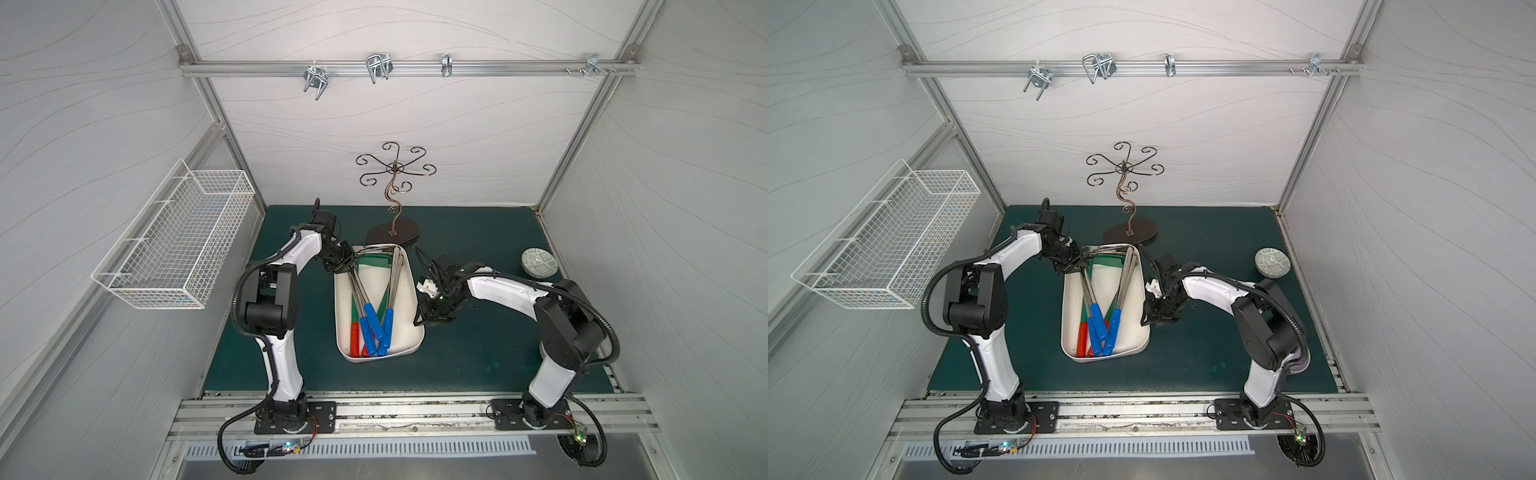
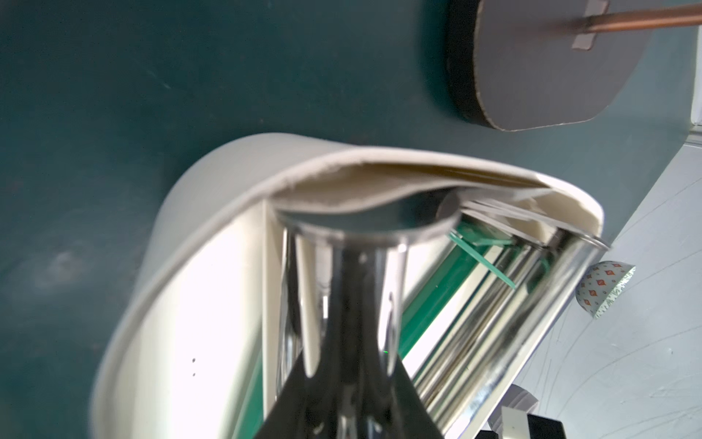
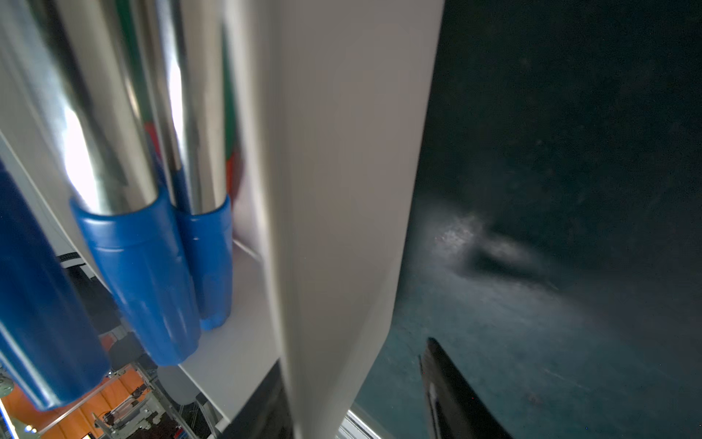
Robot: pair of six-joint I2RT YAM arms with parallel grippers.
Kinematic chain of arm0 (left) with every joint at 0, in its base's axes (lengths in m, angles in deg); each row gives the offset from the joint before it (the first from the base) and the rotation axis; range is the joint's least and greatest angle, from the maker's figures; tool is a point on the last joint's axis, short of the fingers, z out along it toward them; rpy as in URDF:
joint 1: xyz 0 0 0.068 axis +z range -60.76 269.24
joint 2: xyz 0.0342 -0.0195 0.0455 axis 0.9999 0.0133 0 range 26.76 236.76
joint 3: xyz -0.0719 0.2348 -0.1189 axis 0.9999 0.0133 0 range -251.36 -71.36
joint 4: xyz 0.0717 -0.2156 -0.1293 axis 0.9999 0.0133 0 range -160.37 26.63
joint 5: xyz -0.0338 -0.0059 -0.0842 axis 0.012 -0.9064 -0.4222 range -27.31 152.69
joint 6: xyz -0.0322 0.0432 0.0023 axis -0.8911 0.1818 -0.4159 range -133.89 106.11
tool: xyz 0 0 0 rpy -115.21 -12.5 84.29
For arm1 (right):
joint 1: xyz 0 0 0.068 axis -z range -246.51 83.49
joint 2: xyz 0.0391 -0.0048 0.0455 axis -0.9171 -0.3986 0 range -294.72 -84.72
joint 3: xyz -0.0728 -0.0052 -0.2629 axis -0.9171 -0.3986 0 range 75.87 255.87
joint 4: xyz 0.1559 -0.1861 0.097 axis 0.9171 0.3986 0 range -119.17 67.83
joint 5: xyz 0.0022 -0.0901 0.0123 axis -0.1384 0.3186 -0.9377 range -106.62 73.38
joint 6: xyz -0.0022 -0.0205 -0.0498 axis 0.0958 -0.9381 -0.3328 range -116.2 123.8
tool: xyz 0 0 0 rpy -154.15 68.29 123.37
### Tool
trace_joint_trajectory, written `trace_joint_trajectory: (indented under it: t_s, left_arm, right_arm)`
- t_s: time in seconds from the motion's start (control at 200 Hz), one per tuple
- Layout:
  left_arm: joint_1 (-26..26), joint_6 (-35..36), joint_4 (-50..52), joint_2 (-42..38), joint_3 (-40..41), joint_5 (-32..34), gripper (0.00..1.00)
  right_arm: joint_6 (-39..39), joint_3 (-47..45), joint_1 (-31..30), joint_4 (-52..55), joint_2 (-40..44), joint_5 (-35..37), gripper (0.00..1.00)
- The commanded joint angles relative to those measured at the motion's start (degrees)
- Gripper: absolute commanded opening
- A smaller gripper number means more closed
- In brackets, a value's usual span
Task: Put the small hoe into the storage box
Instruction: Place the hoe in the storage box.
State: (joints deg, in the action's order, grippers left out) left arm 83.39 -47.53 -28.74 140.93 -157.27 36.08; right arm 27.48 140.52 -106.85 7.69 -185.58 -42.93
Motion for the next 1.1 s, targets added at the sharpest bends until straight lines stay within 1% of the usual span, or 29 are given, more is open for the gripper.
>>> trace_joint_trajectory:
  t_s: [0.0,0.075,0.235,0.425,0.47,0.53,0.65,0.77,0.825,0.951,1.036,1.096]
  left_arm:
    - [-0.4,-3.35,-9.17,4.73,1.05,-3.09,0.0]
    - [-0.41,-3.48,-9.45,5.63,1.55,-3.18,0.0]
    - [-0.48,-2.77,-8.37,6.01,1.17,-3.13,0.0]
    - [0.02,-1.35,-5.55,2.7,0.25,-0.51,0.0]
    - [0.13,-1.09,-4.97,1.53,0.14,0.32,0.06]
    - [0.13,-0.73,-3.9,-0.03,-0.21,1.71,0.19]
    - [0.31,-0.02,-2.16,-3.87,-0.83,4.12,0.4]
    - [0.35,0.86,0.89,-7.31,-2.5,6.39,0.55]
    - [0.55,1.04,1.67,-9.17,-2.75,6.9,0.59]
    - [0.85,1.59,2.23,-15.3,-1.71,8.95,0.64]
    - [0.91,2.84,0.84,-21.18,1.38,11.33,0.66]
    - [0.92,3.81,-1.58,-26.27,5.38,13.4,0.66]
  right_arm:
    - [-1.25,0.83,-0.79,0.34,-1.26,-1.45,0.44]
    - [-1.52,1.05,-1.06,0.48,-1.6,-1.37,0.42]
    - [-2.0,1.45,-1.44,1.09,-1.93,-1.14,0.43]
    - [-2.58,2.87,-1.44,2.85,-1.02,0.66,0.56]
    - [-2.75,3.33,-1.41,3.36,-0.53,1.2,0.59]
    - [-2.85,4.03,-1.11,4.03,0.29,2.08,0.61]
    - [-2.83,5.28,-0.36,5.31,2.32,3.5,0.65]
    - [-2.88,6.85,1.06,7.62,4.66,4.57,0.68]
    - [-3.02,7.53,1.9,8.49,6.19,5.07,0.69]
    - [-3.12,9.4,4.79,11.08,10.82,6.95,0.7]
    - [-2.96,10.3,7.78,11.84,15.24,9.59,0.71]
    - [-3.02,10.04,9.76,11.22,18.78,13.03,0.72]
